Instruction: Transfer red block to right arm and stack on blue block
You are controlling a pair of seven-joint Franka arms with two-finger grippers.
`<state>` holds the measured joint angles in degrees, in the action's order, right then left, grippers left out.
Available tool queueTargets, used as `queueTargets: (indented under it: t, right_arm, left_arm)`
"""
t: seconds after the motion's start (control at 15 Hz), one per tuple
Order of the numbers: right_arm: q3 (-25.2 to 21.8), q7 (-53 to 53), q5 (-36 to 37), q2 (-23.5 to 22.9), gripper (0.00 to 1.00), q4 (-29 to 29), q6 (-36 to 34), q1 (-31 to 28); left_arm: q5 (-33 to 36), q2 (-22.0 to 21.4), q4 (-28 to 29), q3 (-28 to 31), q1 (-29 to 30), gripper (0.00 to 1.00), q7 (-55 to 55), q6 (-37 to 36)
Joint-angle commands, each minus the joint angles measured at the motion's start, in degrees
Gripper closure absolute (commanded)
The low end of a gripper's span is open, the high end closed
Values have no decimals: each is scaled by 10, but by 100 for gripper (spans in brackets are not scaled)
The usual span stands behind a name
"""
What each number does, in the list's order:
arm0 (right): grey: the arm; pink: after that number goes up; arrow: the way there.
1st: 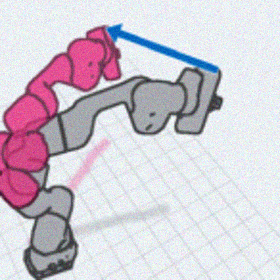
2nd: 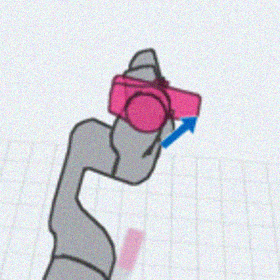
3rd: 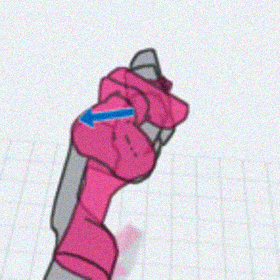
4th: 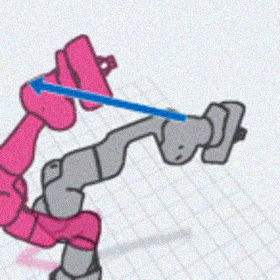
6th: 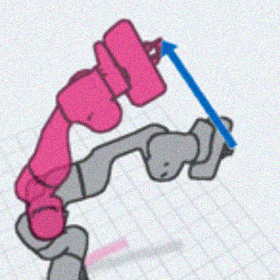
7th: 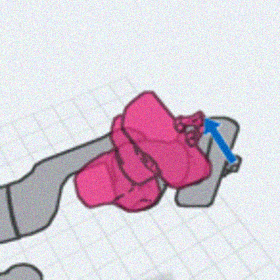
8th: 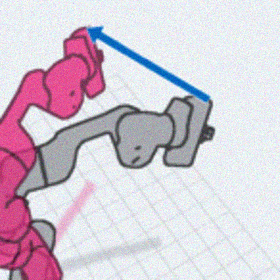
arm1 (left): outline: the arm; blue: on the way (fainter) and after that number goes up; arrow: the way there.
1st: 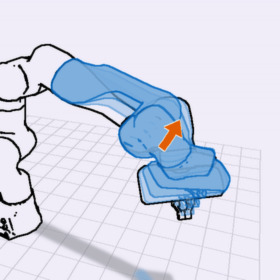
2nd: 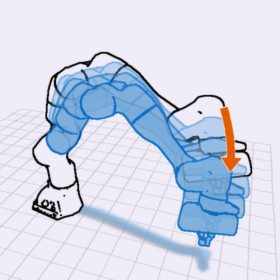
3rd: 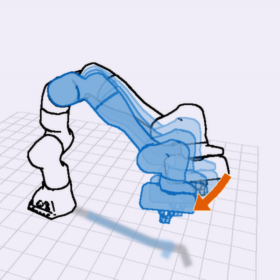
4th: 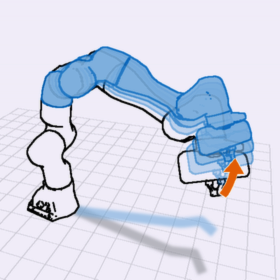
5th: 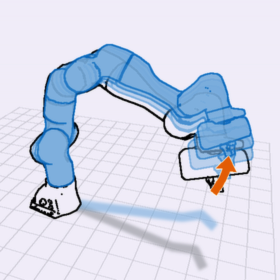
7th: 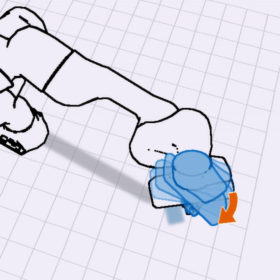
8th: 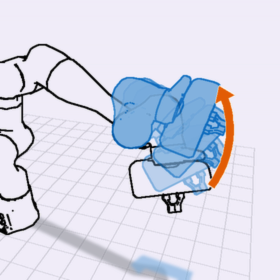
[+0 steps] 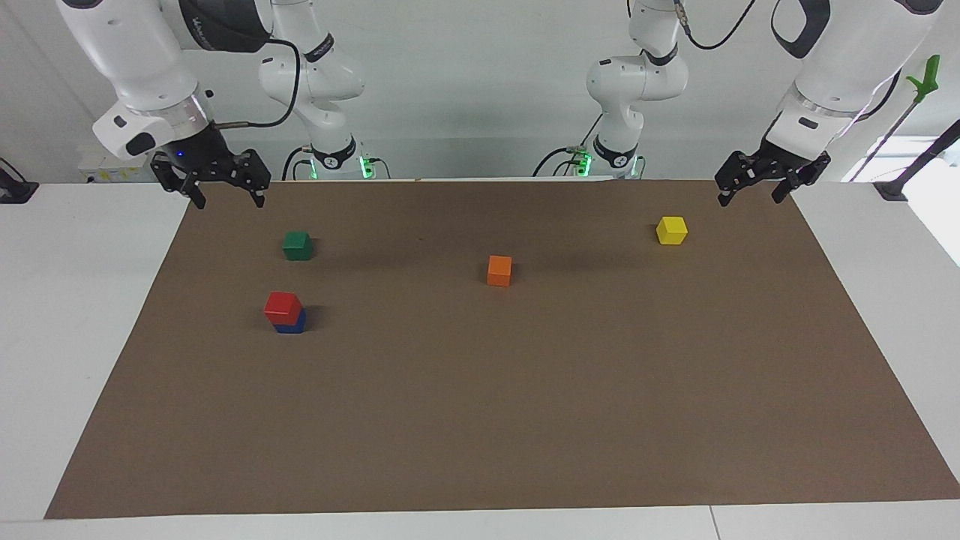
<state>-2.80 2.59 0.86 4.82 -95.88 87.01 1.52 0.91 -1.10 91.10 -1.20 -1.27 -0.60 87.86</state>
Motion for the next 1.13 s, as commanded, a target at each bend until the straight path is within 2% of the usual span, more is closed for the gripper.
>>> queueTargets:
  t: [0.0,0.13,0.33,0.53,1.07]
  right_arm:
    - [2,25,-12,12,0,-12,-43,-14]
    - [2,37,-10,22,0,-33,-36,-19]
    - [5,37,-3,19,0,-38,33,-20]
    - [9,37,0,-1,0,0,33,-23]
    - [9,34,-2,3,0,-2,27,-25]
  left_arm:
    - [12,-15,15,4,-5,0,4,-3]
    - [12,-15,15,4,-5,0,4,-3]
    - [12,-15,16,4,-5,0,4,-3]
    - [12,-15,15,4,-5,0,4,-3]
    - [12,-15,15,4,-5,0,4,-3]
